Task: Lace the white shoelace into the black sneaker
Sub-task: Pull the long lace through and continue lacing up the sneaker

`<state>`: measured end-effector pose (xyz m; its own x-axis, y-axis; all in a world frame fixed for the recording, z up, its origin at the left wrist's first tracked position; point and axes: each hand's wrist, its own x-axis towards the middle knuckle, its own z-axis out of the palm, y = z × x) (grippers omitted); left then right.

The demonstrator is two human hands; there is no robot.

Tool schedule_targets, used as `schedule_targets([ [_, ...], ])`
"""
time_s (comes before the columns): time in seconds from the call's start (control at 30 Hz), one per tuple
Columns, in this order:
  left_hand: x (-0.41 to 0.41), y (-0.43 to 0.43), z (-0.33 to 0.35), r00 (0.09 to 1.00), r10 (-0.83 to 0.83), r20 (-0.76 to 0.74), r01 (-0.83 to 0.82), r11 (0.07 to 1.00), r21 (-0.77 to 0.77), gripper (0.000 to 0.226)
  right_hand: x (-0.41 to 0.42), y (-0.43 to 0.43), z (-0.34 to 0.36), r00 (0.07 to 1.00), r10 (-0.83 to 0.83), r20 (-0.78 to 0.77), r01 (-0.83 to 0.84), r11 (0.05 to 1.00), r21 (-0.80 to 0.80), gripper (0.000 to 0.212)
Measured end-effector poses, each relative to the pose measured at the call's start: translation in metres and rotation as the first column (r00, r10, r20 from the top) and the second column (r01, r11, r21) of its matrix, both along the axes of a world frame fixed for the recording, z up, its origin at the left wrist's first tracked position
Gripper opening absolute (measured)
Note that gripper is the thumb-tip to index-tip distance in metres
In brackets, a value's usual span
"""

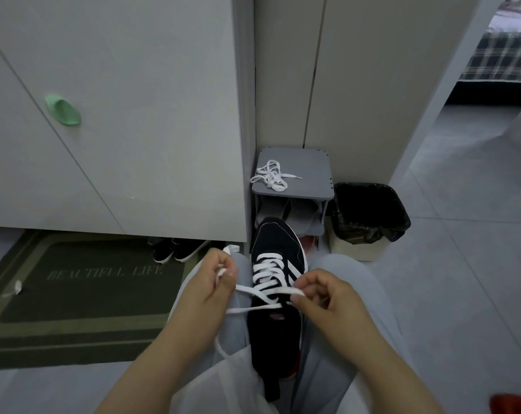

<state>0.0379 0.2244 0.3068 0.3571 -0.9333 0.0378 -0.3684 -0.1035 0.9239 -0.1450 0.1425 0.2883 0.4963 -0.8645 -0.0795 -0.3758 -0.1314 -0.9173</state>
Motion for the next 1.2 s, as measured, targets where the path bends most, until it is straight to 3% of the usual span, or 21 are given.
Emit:
schedule_targets([
  [0.07,0.007,0.000,-0.006,0.932,-0.108,0.346,0.084,0.993,0.084,0.011,0.003,0.002,-0.004,0.995,0.002,-0.096,-0.009,0.998,-0.067,0.021],
  [0.2,0.015,-0.002,-0.012,0.789,-0.211,0.578,0.101,0.971,0.218,0.020,0.007,0.004,-0.006,0.981,0.022,-0.195,-0.058,0.982,-0.181,0.028],
  [0.33,0.029,-0.002,-0.008,0.784,-0.196,0.589,0.068,0.970,0.233,0.028,0.007,0.006,-0.006,0.976,0.038,-0.213,-0.085,0.972,-0.219,0.037],
  [0.47,0.035,0.003,-0.002,0.785,-0.241,0.570,0.066,0.948,0.310,0.017,0.009,0.008,-0.008,0.962,0.083,-0.262,-0.157,0.948,-0.275,0.037],
  [0.57,0.031,0.003,0.003,0.759,-0.292,0.583,0.098,0.935,0.341,0.051,0.009,0.008,-0.010,0.964,0.090,-0.249,-0.167,0.936,-0.309,0.034],
  [0.63,0.028,-0.004,0.002,0.670,-0.331,0.664,0.108,0.929,0.354,0.062,0.009,0.008,-0.010,0.968,0.080,-0.239,-0.154,0.939,-0.308,0.032],
  [0.73,0.021,-0.016,0.002,0.551,-0.292,0.782,0.096,0.953,0.288,0.028,0.008,0.009,-0.009,0.964,0.077,-0.253,-0.160,0.932,-0.325,0.029],
  [0.8,0.021,-0.021,0.006,0.513,-0.229,0.827,0.104,0.973,0.205,0.036,0.009,0.011,-0.008,0.980,0.073,-0.184,-0.130,0.938,-0.321,0.020],
  [0.87,0.023,-0.022,0.015,0.552,-0.287,0.783,0.132,0.957,0.258,0.043,0.011,0.014,-0.007,0.997,0.038,-0.061,-0.053,0.964,-0.260,0.011],
  [0.97,0.023,-0.026,0.024,0.593,-0.352,0.725,0.179,0.935,0.308,0.013,0.016,0.016,-0.006,1.000,-0.014,-0.025,0.008,0.976,-0.217,0.010],
  [1.03,0.017,-0.030,0.023,0.525,-0.398,0.752,0.180,0.916,0.359,0.017,0.019,0.016,-0.009,0.998,-0.014,-0.067,-0.003,0.968,-0.249,0.012],
  [1.13,0.014,-0.035,0.015,0.349,-0.474,0.808,0.124,0.878,0.461,0.023,0.018,0.016,-0.012,0.996,-0.001,-0.084,-0.021,0.965,-0.263,0.018],
  [1.2,0.020,-0.035,0.013,0.352,-0.469,0.810,0.106,0.880,0.463,0.020,0.016,0.016,-0.012,0.996,0.013,-0.088,-0.035,0.966,-0.255,0.019],
])
